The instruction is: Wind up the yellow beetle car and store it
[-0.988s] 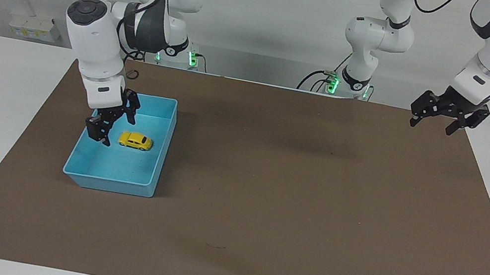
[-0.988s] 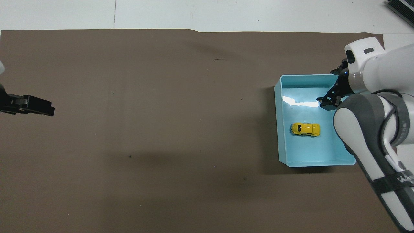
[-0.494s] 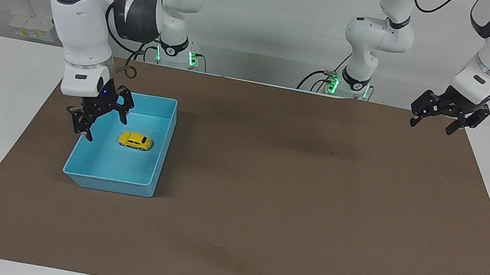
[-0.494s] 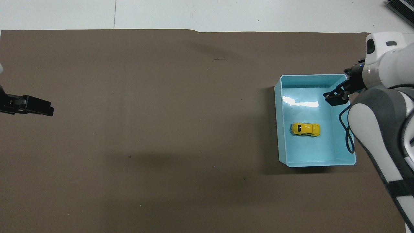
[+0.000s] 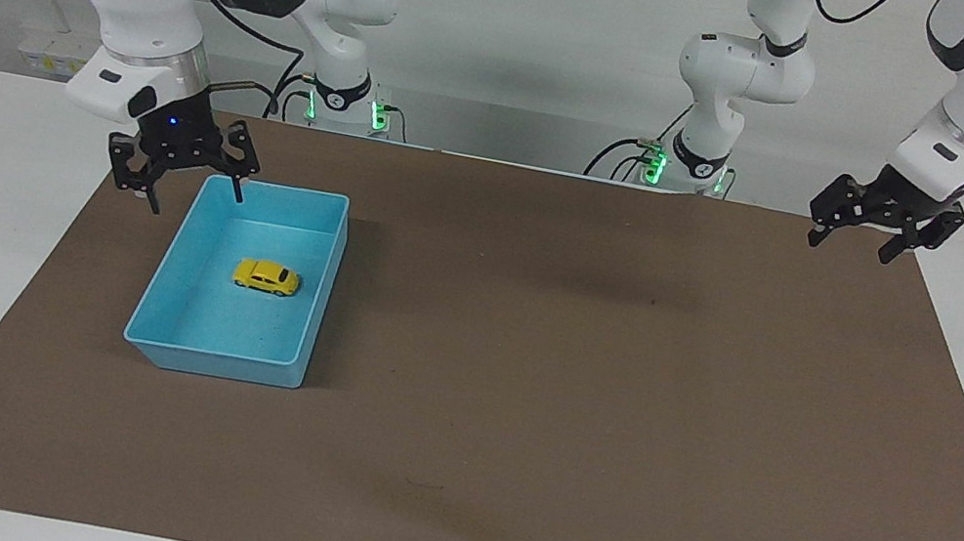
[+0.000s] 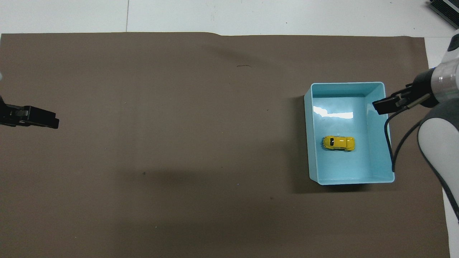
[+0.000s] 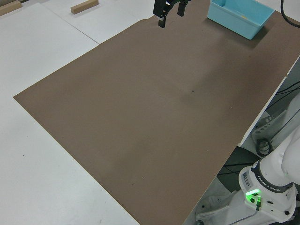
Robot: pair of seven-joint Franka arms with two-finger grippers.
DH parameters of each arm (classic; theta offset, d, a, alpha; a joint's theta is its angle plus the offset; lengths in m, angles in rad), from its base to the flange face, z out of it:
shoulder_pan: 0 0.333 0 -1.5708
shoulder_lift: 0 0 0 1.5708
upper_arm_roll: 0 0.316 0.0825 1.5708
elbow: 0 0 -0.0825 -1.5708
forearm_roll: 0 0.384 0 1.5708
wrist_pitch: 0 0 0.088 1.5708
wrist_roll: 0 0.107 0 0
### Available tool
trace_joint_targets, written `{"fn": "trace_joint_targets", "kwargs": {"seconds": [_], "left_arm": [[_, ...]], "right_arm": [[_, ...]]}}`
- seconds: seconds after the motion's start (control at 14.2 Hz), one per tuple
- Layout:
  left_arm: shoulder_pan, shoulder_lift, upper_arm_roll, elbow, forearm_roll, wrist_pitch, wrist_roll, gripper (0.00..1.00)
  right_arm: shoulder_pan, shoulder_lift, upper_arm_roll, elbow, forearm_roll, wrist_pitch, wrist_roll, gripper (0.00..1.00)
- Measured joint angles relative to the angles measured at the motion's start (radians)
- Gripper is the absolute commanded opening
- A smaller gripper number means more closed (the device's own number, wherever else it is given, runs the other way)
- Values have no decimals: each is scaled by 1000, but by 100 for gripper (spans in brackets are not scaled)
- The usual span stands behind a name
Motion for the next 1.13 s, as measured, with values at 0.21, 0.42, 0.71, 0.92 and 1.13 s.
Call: {"fn": "trace_joint_targets", "kwargs": {"seconds": [0.21,0.42,0.71,0.92,1.13], "left_arm": [[0,0,0,0,0,0,0,100],[0,0,0,0,0,0,0,100],[0,0,0,0,0,0,0,100],[0,0,0,0,0,0,0,100],[0,0,0,0,0,0,0,100]], "right_arm": [[9,0,-4,32,0,-38,113,100],[31,-4,-35,44,74,-68,221,100],[49,-12,-48,73,145,-77,421,100],[77,-29,-49,119,143,-124,545,100],[77,-42,-55,126,112,-174,570,100]]}}
